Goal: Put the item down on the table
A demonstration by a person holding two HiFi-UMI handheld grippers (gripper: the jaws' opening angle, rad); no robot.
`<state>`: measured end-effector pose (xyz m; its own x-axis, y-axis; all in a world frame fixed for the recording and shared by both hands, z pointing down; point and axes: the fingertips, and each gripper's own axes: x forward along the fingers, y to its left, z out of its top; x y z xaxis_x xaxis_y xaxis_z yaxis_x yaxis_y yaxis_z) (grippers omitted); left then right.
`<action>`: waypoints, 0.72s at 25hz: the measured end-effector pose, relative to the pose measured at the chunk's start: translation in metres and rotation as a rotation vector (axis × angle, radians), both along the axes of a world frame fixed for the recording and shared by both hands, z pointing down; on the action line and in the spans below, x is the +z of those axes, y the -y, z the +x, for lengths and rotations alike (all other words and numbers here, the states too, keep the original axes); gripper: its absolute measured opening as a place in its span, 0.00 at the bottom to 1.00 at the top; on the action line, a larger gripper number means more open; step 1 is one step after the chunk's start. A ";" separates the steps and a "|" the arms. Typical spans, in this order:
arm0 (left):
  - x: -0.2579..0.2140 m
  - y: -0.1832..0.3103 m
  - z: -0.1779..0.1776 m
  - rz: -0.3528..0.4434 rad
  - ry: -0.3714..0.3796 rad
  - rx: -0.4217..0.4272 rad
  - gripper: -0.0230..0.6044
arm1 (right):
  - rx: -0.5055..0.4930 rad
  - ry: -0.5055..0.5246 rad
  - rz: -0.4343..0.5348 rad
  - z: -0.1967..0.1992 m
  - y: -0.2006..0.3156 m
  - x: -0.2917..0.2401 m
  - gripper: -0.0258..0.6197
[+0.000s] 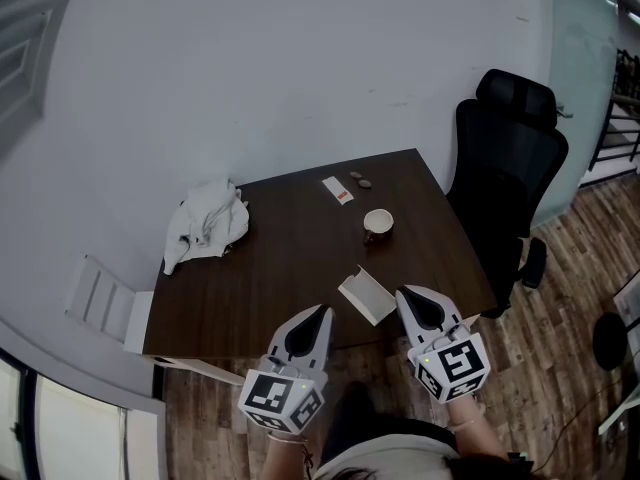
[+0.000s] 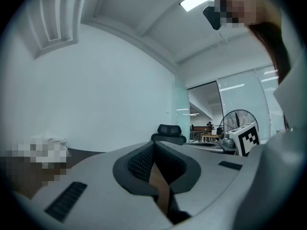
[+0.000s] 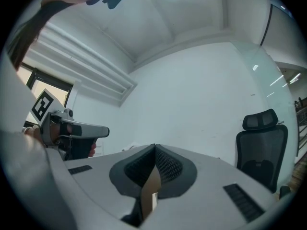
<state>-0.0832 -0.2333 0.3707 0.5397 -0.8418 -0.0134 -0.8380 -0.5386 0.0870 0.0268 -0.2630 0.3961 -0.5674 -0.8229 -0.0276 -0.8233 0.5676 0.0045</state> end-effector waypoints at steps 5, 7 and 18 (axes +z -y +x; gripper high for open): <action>-0.003 -0.002 0.000 0.000 -0.006 0.001 0.07 | -0.008 0.030 0.002 -0.003 -0.006 -0.005 0.05; -0.001 -0.005 0.003 -0.002 -0.007 0.009 0.07 | -0.014 0.067 -0.011 0.000 -0.009 -0.006 0.05; 0.005 -0.009 0.008 -0.029 -0.014 0.019 0.07 | 0.015 0.078 -0.021 0.012 -0.012 -0.003 0.05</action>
